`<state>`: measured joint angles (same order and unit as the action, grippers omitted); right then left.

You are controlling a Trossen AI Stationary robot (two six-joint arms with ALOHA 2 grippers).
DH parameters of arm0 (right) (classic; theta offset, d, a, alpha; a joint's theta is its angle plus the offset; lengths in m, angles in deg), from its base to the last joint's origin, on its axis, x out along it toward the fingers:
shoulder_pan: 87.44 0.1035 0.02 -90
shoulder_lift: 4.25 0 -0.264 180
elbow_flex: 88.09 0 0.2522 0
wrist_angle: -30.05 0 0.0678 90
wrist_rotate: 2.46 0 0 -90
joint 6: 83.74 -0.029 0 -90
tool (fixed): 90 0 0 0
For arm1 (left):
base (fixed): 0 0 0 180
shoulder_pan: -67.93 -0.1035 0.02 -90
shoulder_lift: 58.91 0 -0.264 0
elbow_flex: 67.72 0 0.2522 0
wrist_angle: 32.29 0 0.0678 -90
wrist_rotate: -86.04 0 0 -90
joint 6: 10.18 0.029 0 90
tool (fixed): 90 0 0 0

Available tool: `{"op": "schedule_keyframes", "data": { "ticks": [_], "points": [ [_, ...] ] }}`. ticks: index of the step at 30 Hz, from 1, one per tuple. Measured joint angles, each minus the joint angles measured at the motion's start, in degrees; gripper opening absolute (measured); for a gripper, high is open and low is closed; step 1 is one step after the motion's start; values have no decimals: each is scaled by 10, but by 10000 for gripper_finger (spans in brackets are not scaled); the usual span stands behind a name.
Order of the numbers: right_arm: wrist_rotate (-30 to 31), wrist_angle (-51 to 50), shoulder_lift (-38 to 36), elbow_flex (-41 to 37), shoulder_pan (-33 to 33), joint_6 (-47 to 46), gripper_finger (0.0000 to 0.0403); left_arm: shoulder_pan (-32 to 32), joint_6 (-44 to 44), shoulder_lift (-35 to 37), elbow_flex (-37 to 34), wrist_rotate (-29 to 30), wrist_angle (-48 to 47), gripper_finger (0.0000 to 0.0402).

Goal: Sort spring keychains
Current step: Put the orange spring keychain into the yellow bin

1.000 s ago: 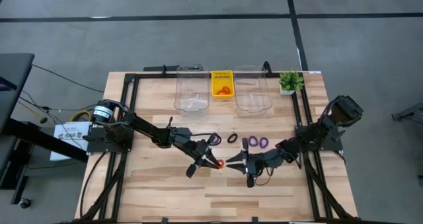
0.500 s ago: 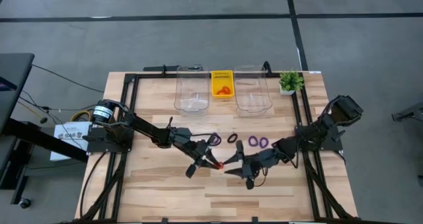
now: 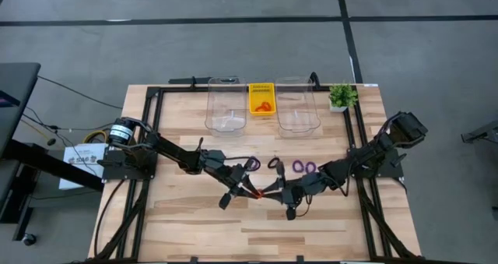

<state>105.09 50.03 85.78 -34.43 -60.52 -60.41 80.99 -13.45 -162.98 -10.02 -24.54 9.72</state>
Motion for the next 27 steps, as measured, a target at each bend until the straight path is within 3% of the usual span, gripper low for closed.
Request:
{"op": "schedule_keyframes", "data": {
  "ticks": [12,19,22,27],
  "points": [
    [60,-140,-83,74,14,-27,8,0,-2,0,0,0,-41,49],
    [167,-174,-116,102,17,-6,3,0,-2,0,-1,0,-46,49],
    [171,-239,-135,127,6,-33,2,-3,11,4,-1,1,-48,49],
    [170,-324,-139,149,5,-86,1,-15,29,46,-10,76,-58,49]
  ]
}}
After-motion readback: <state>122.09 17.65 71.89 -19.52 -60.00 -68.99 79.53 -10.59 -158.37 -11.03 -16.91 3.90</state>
